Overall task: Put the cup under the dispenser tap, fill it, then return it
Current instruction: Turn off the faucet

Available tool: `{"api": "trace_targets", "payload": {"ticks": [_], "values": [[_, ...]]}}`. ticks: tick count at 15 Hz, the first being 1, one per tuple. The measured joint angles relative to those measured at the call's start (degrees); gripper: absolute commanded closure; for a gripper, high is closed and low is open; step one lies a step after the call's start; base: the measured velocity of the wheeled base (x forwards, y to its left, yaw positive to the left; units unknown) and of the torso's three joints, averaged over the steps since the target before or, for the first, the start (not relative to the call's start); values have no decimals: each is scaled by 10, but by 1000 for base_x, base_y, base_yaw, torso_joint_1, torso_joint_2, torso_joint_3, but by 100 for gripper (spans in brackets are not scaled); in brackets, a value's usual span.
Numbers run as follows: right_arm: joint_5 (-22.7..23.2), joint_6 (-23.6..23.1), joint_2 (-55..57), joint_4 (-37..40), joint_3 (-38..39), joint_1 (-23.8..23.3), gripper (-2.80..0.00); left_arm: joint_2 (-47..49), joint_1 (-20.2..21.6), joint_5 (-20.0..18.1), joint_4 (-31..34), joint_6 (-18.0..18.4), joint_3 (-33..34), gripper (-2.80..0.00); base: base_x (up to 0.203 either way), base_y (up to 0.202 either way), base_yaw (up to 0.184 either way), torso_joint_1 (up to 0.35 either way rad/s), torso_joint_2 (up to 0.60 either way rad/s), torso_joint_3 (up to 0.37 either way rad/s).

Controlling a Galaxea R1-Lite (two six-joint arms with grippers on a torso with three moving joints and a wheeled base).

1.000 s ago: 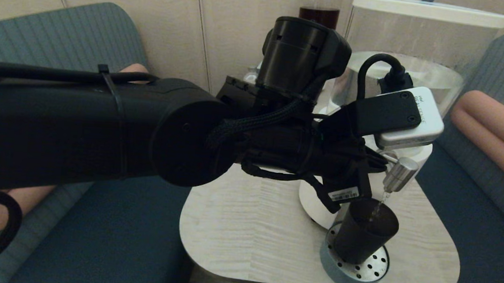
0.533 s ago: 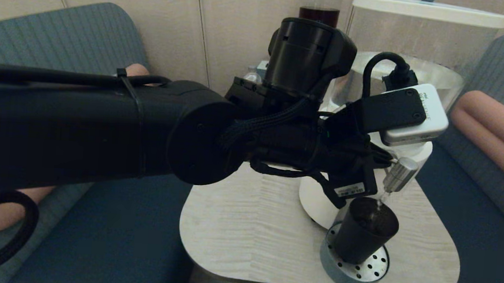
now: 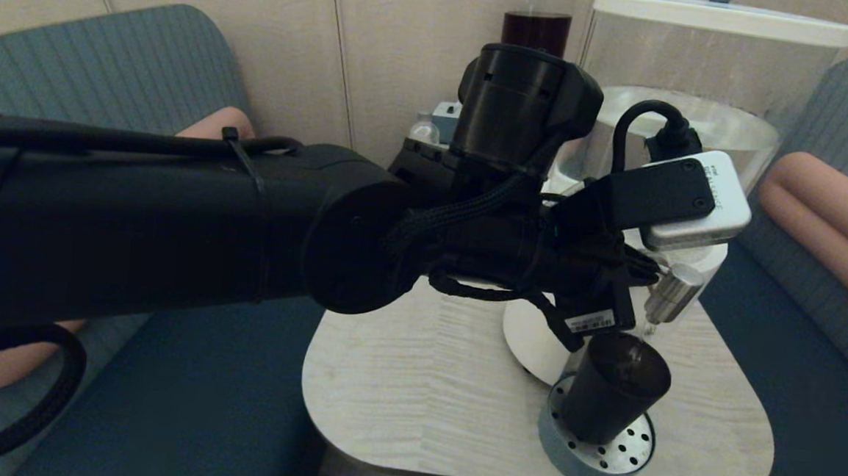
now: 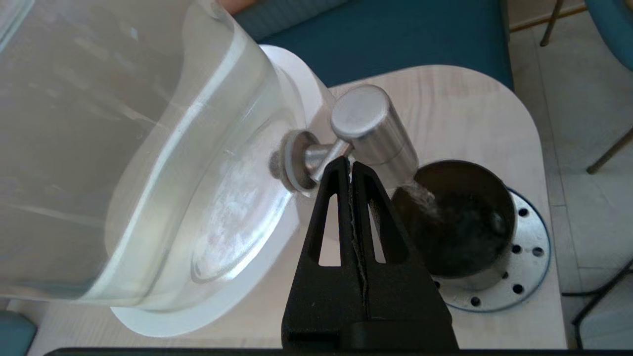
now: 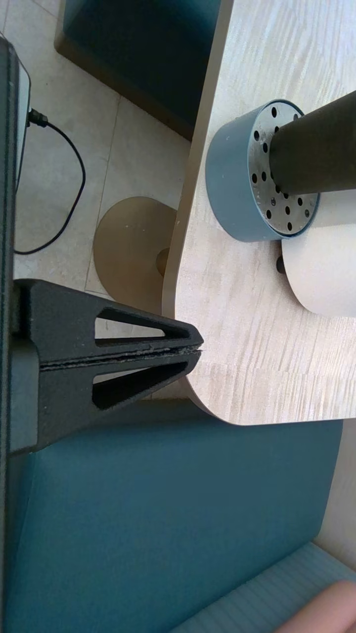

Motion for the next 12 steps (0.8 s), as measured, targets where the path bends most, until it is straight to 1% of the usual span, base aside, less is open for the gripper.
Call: {"api": "trace_targets", "payload": {"ticks": [3, 12], "values": [[0, 0, 0, 0, 0, 0, 0, 5, 0, 0, -11, 2, -8, 0, 0, 0, 0, 0, 0, 0], [0, 0, 0, 0, 0, 0, 0, 19, 0, 1, -16, 7, -21, 0, 0, 0, 0, 0, 0, 0]]}}
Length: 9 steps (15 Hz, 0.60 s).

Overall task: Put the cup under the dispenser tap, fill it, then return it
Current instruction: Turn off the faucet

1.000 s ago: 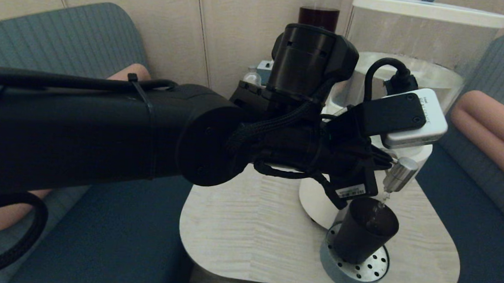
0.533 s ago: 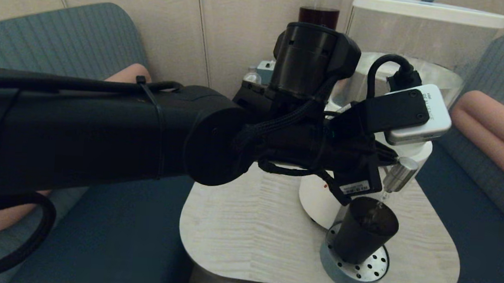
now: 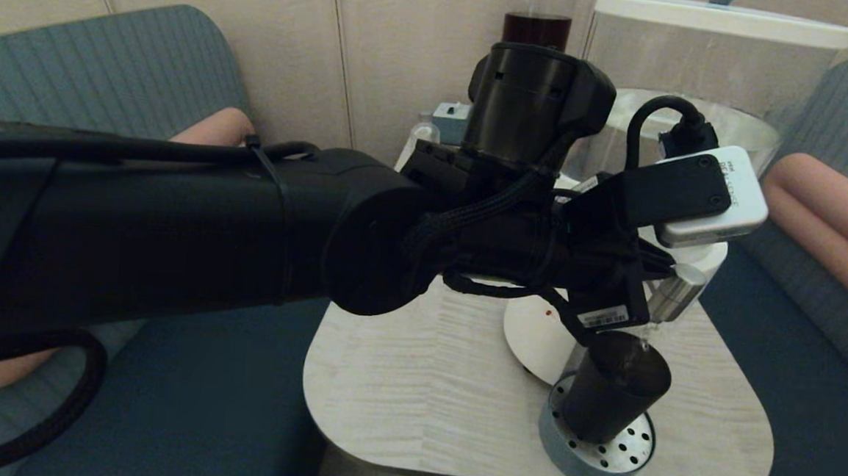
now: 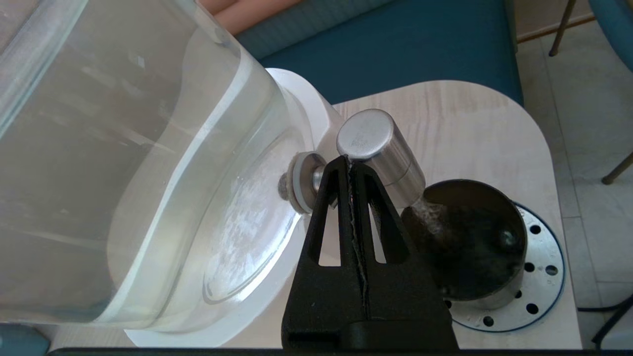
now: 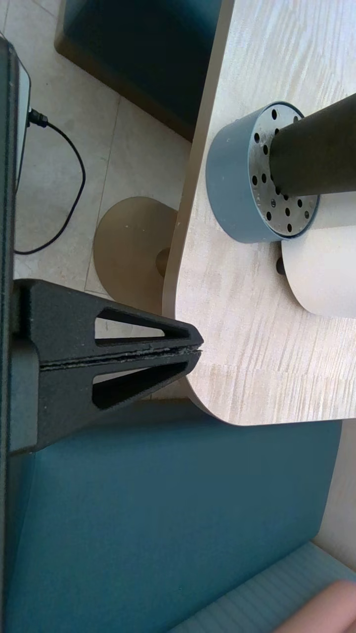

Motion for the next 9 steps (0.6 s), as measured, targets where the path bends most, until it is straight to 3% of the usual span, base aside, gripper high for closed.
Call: {"api": "trace_targets", "payload": {"ticks": [9], "values": [[0, 0, 0, 0, 0, 0, 0, -1, 2, 5, -20, -1, 16, 0, 0, 0, 0, 0, 0, 0]]}}
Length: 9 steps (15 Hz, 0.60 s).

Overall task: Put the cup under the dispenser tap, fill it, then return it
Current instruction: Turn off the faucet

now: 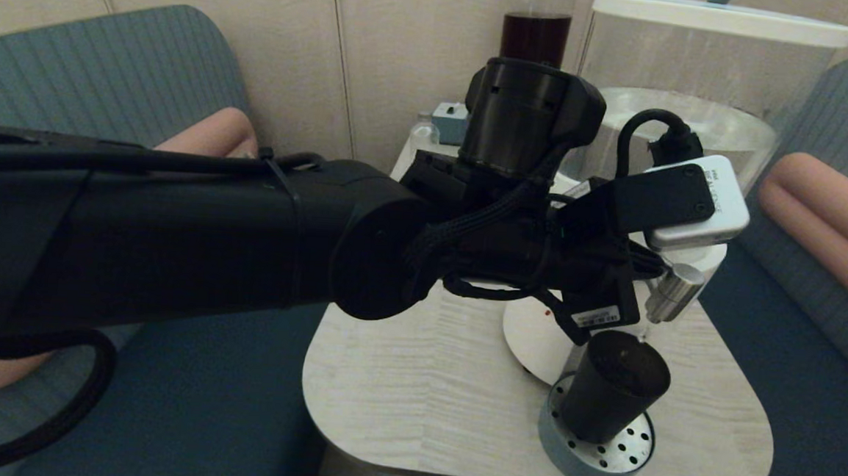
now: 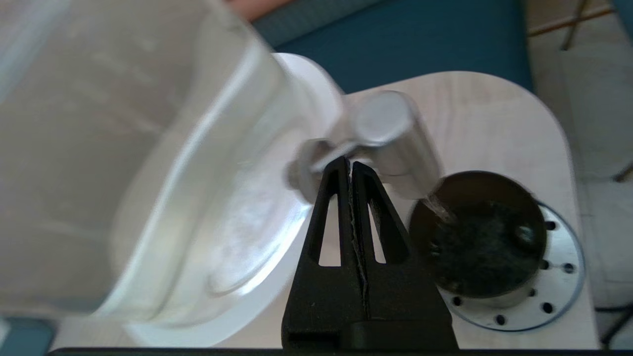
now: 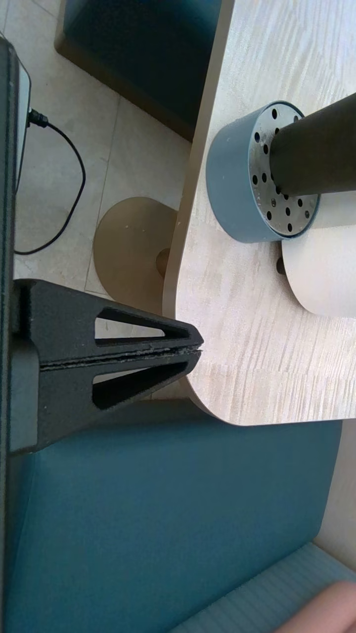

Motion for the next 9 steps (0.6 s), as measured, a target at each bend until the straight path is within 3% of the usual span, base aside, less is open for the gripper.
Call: {"api": "trace_targets", "payload": {"ticks": [9], "values": [[0, 0, 0, 0, 0, 0, 0, -47, 7, 8, -16, -1, 57, 0, 0, 0, 0, 0, 0, 0]]}}
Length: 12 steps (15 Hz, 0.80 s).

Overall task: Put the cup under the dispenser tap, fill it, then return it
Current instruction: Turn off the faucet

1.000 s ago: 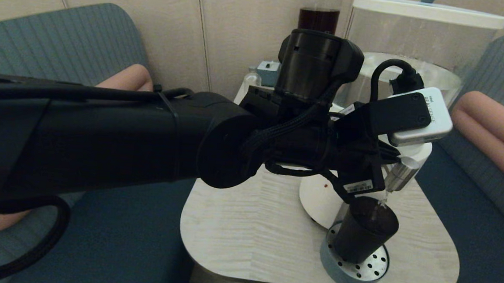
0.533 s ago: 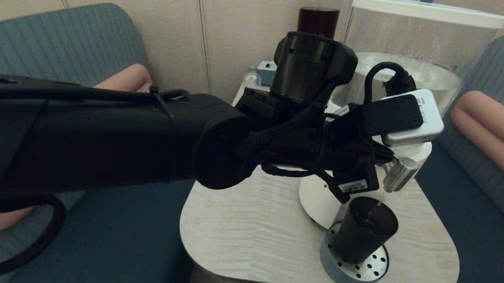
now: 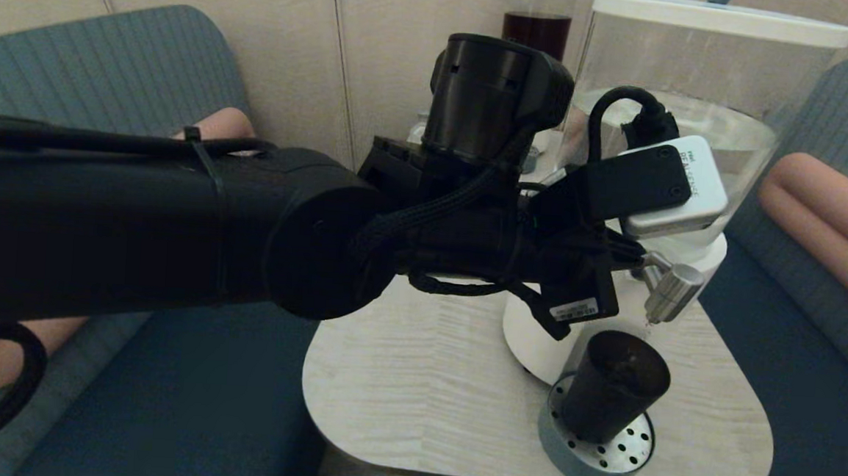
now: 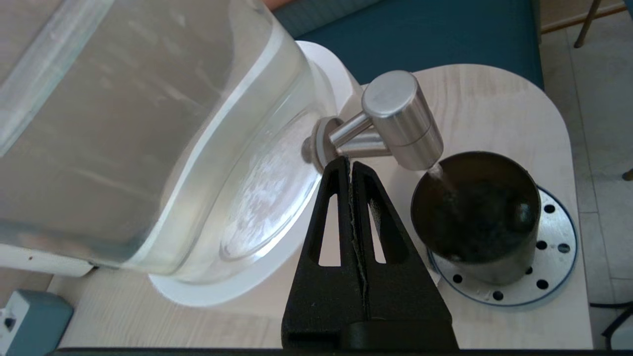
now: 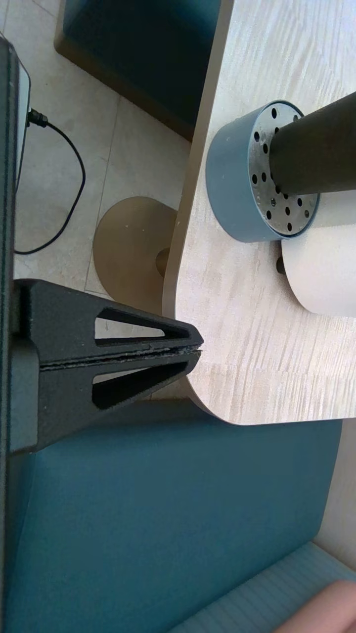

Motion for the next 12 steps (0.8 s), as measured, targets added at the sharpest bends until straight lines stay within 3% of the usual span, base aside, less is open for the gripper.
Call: {"api": "trace_targets", "payload": {"ticks": [12], "values": [[0, 0, 0, 0, 0, 0, 0, 19, 0, -3, -8, 0, -15, 0, 0, 0, 0, 0, 0, 0]]}}
